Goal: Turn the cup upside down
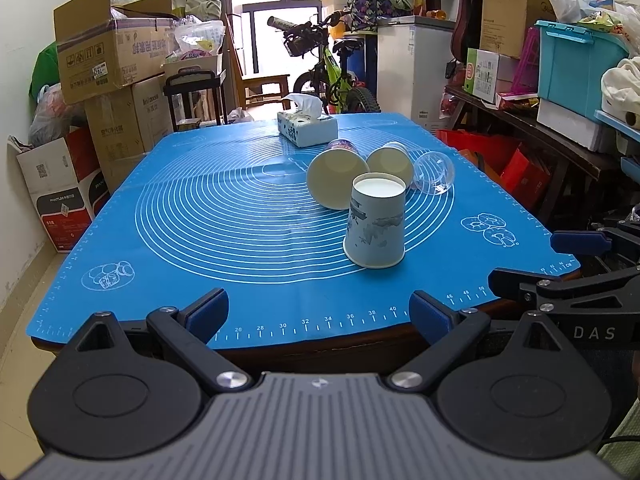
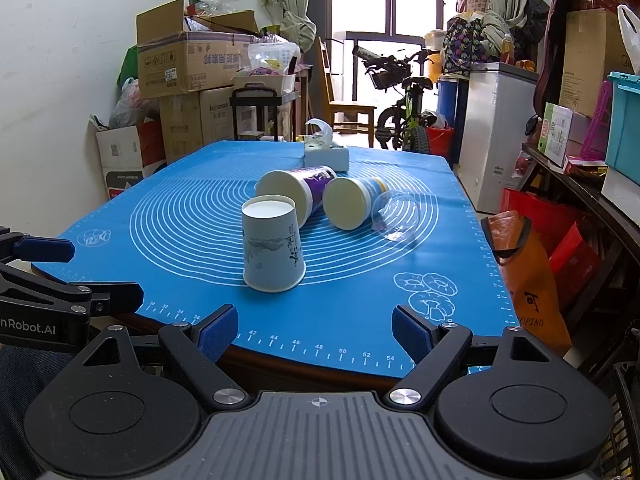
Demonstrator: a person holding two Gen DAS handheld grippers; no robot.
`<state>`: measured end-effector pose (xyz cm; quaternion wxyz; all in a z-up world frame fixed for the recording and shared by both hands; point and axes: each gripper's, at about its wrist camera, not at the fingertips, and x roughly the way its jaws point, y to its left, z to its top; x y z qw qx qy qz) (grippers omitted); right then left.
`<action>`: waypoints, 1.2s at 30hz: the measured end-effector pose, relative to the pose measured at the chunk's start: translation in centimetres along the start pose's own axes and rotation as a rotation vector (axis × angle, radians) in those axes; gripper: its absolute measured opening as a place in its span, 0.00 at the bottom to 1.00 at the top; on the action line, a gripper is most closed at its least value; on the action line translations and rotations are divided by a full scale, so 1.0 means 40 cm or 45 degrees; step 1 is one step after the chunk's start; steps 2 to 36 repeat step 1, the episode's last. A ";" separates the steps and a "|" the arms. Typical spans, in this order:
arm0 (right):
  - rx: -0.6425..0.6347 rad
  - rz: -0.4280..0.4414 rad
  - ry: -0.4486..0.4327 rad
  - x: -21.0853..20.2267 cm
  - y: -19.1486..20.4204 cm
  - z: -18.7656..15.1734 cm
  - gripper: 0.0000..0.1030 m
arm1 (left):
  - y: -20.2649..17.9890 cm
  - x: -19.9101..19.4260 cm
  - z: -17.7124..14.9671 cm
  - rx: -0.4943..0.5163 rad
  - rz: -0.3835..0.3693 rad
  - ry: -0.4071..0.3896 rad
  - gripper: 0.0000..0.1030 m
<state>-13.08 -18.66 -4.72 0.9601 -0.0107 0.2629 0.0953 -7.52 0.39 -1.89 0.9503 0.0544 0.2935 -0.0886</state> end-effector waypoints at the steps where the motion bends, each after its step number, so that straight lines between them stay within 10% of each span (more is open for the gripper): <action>1: 0.000 0.000 0.000 0.000 0.000 0.000 0.84 | -0.001 0.001 0.000 0.000 0.000 0.003 0.93; 36: 0.000 0.000 0.000 0.000 0.000 0.000 0.84 | -0.001 0.001 0.000 0.000 0.000 0.003 0.93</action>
